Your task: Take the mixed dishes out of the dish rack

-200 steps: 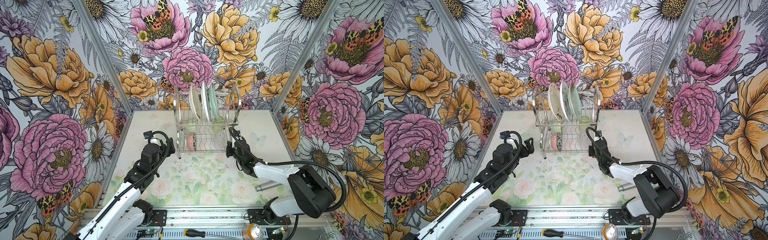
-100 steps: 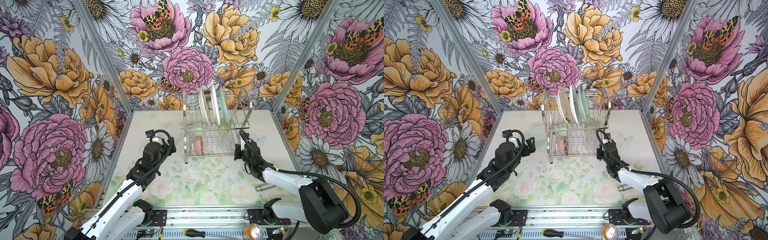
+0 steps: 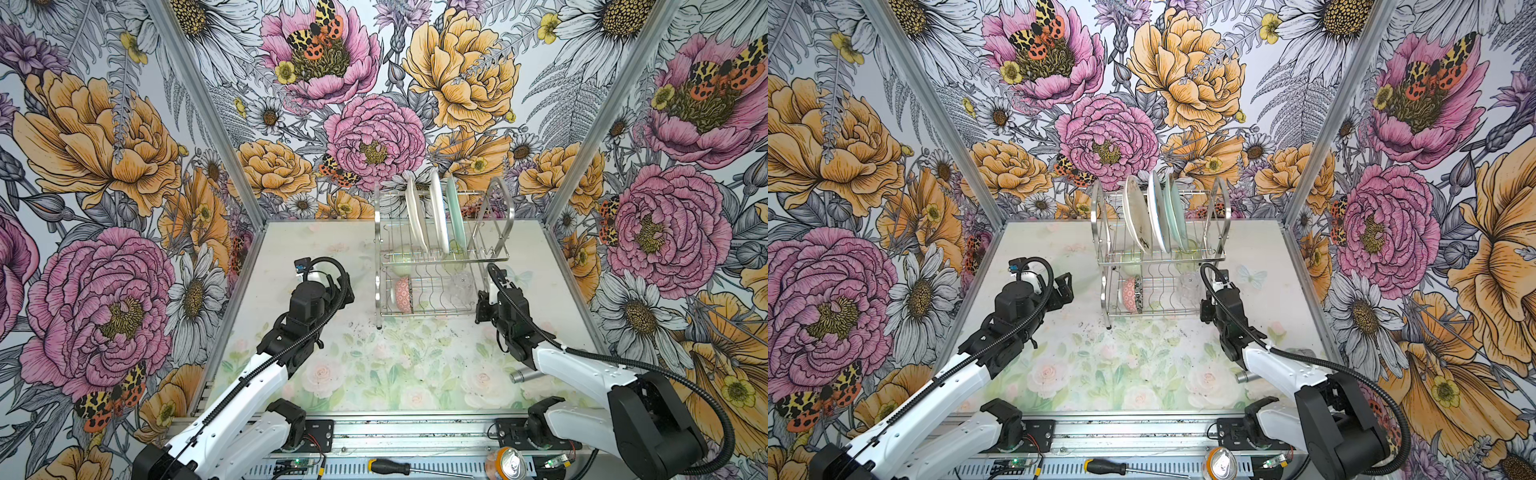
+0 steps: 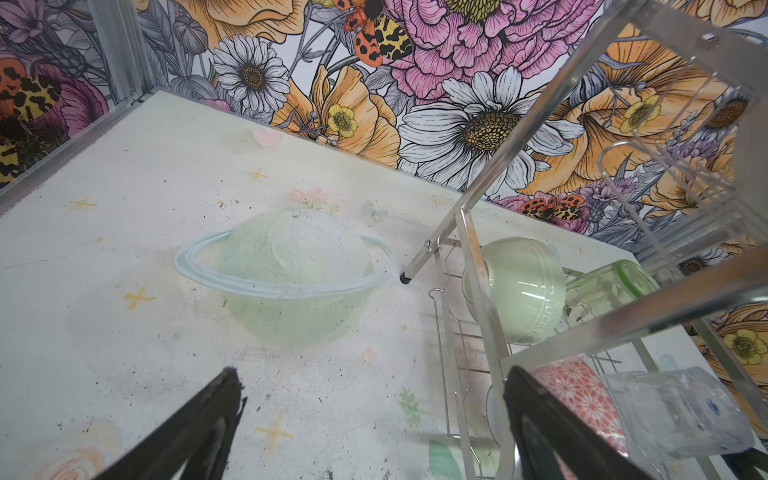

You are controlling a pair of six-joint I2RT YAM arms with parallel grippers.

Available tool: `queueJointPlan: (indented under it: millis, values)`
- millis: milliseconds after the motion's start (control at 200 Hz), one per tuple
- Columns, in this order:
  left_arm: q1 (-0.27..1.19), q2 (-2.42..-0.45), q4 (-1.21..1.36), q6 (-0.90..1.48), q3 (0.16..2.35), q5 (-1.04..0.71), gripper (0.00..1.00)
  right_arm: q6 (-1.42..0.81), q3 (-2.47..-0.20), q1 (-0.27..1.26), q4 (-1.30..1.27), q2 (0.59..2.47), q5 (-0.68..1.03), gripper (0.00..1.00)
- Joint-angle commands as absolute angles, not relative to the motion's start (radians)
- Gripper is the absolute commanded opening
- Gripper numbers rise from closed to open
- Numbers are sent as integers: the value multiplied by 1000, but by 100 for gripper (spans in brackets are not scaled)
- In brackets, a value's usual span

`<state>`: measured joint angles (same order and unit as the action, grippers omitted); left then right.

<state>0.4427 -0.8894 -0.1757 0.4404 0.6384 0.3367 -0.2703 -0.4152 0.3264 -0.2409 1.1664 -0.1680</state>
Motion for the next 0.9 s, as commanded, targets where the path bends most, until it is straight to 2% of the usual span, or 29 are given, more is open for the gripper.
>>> queueJointPlan:
  millis: [0, 340, 365, 375, 400, 465, 636, 896]
  values:
    - [439, -900, -142, 422, 670, 336, 99, -445, -398, 267, -182, 1138, -242, 0]
    - [440, -927, -125, 425, 680, 310, 99, -450, -425, 242, -167, 1161, -204, 0]
    - [440, -928, -124, 424, 678, 309, 99, -448, -427, 244, -166, 1159, -199, 12]
    - [441, -928, -124, 424, 677, 310, 99, -448, -427, 244, -165, 1157, -197, 22]
    - [440, -929, -120, 423, 676, 310, 99, -448, -428, 242, -163, 1155, -195, 30]
    - [440, -935, -111, 415, 675, 307, 99, -451, -428, 244, -158, 1145, -190, 40]
    - [424, -972, -116, 387, 693, 289, 99, -445, -432, 243, -147, 1115, -172, 51]
    - [418, -978, -71, 379, 657, 286, 99, -410, -421, 244, -118, 1034, -74, 57]
